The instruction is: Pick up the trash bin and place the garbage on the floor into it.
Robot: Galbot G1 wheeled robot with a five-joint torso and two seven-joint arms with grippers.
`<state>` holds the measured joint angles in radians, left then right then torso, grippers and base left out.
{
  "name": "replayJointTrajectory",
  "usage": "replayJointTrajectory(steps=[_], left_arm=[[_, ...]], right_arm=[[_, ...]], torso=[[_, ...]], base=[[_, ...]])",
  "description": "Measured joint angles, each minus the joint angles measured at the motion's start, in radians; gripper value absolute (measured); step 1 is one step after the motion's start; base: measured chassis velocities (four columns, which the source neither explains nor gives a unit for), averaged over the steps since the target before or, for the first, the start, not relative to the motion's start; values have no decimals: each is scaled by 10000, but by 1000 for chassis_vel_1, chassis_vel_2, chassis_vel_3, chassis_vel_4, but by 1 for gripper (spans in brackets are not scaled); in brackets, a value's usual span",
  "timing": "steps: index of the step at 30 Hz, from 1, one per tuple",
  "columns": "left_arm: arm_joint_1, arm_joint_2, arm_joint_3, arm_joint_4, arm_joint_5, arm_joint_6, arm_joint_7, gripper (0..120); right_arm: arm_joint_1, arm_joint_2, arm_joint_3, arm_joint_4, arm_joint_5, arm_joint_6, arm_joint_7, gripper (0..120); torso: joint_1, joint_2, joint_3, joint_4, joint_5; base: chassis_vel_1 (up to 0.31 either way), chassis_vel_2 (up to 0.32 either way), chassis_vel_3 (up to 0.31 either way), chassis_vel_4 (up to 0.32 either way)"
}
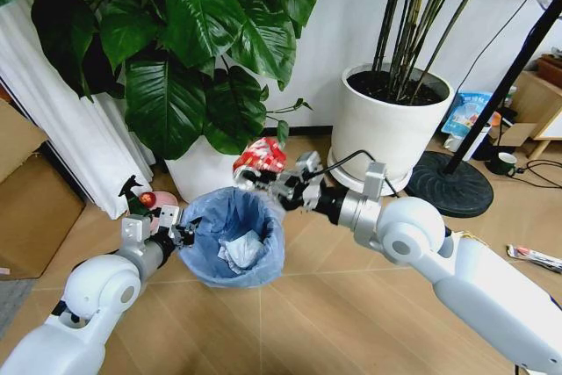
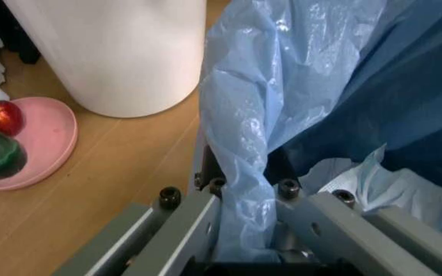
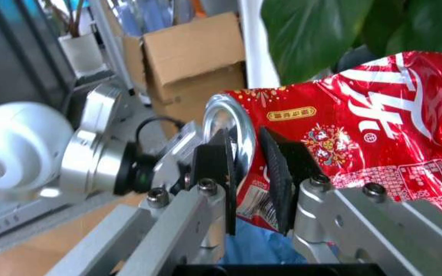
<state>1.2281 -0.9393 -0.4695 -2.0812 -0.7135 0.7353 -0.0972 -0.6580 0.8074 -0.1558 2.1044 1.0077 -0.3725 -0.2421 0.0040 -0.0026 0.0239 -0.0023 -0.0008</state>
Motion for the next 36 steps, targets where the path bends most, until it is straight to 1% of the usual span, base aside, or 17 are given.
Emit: replayJointTrajectory(steps=[12,13,15,16,19,20,21,25,26,29,30,31,35,36], left_arm=[[-63,-31,31,72,14,0,30,0],[-64,-31,31,72,14,0,30,0],[-64,-28,31,72,14,0,30,0],[-64,-28,31,72,14,0,30,0],[-53,-41,32,69,19,0,30,0],[-52,-59,41,65,24,0,29,0],[-52,-59,41,65,24,0,29,0],[-58,-72,53,57,28,0,26,0],[-58,-72,53,57,28,0,26,0],[-66,-62,52,55,29,0,24,0],[-67,-62,51,54,29,0,24,0],[-67,-62,51,54,29,0,24,0],[-42,-88,30,46,34,0,23,0],[-42,-88,30,46,34,0,23,0]], right_arm=[[-234,-288,-232,242,-340,6,-231,12],[-284,-311,-231,261,-418,3,-244,15],[-390,-354,-212,294,-636,-2,-268,26],[-390,-354,-212,294,-636,-2,-268,26],[-523,-356,-186,299,-863,3,-257,41],[-564,-346,-186,296,-909,18,-231,45],[-564,-346,-186,296,-909,18,-231,45],[-588,-336,-186,287,-934,37,-166,63],[-588,-336,-186,287,-934,37,-166,63],[-584,-292,-141,229,-943,48,-63,78],[-602,-275,-120,212,-948,52,-34,81],[-602,-275,-120,212,-948,52,-34,81],[-836,-196,168,111,-982,88,167,98],[-836,-196,168,111,-982,88,167,98]], torso=[[0,0,0,0,-1],[0,0,0,0,0],[0,0,0,0,-1],[0,0,0,0,-1],[0,0,0,0,-1],[0,0,0,0,-1],[0,0,0,0,-1],[0,0,0,0,-1],[0,0,0,0,-1],[0,0,0,0,-1],[0,0,0,1,-1],[0,0,0,1,-1],[0,0,0,1,-1],[0,0,0,1,-1]], base=[[0,0,0,0],[0,0,0,0],[0,0,0,0],[0,0,0,0],[0,0,0,0],[0,0,0,0],[0,0,0,0],[0,0,0,0],[0,0,0,0],[0,0,0,0],[0,0,0,0],[0,0,0,0],[0,0,0,0],[0,0,0,0]])
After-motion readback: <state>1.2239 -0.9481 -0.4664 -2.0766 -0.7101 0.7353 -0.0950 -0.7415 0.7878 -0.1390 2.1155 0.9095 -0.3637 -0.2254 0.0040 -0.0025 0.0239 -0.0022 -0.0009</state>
